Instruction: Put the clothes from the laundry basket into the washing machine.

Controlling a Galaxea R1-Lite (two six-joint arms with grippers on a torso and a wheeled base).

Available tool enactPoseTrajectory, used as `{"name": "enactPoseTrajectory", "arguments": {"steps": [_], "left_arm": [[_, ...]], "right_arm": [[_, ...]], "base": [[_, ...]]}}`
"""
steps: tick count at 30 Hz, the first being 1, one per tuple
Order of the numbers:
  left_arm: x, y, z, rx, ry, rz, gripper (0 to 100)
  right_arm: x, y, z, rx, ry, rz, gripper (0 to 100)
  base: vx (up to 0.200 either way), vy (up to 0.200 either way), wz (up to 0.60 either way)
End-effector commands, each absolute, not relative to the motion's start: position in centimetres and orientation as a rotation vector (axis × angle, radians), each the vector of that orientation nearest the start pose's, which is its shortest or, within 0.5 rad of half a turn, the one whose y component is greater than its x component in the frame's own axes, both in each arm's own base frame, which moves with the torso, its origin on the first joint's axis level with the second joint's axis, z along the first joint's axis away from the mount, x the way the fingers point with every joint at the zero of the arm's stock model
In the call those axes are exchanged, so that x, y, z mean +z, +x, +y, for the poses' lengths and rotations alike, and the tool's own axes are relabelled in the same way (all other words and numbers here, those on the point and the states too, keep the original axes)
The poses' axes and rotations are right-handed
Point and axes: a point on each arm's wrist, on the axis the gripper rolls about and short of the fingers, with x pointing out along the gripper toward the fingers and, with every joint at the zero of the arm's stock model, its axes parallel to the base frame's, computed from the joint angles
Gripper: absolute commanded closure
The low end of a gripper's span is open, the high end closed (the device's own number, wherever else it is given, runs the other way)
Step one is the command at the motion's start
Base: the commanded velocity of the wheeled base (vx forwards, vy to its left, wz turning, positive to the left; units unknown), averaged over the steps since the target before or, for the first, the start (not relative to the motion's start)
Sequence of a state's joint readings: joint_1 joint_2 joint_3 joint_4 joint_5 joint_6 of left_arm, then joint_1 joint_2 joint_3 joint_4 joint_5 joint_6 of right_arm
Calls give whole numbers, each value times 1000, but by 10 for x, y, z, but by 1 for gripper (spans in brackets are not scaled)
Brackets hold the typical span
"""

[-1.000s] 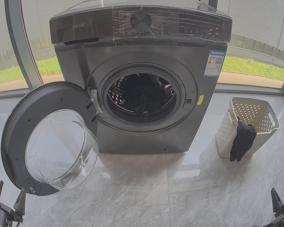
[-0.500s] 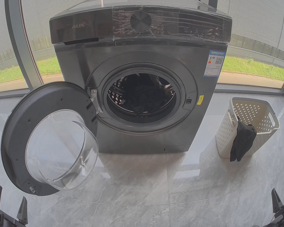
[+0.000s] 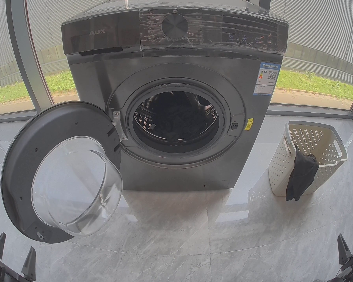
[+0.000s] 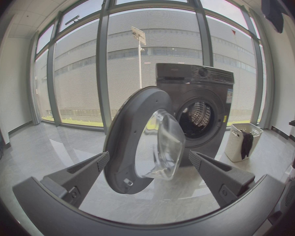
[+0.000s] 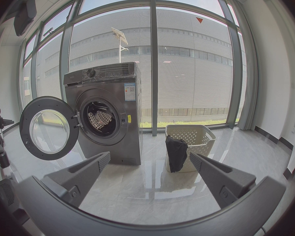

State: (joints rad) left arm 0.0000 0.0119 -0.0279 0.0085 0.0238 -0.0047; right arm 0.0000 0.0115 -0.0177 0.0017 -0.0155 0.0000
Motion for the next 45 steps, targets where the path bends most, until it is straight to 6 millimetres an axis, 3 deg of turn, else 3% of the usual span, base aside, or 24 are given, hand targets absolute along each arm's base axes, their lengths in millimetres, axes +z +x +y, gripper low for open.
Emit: {"name": "enactPoseTrajectory", "arguments": {"steps": [1,7,45], "left_arm": [[77,-24,1,34,-31,-2,0],[75,-23,-1,-44,9,3,0],[75,-23,-1,-48,11,4,0]], "right_arm": [[75,-23,0,-15,0,2,0],[75,-23,0,-15,0,2,0],[75,-23,0,-15,0,2,0]], "base": [[0,0,0],[0,0,0],[0,-200,0]]}}
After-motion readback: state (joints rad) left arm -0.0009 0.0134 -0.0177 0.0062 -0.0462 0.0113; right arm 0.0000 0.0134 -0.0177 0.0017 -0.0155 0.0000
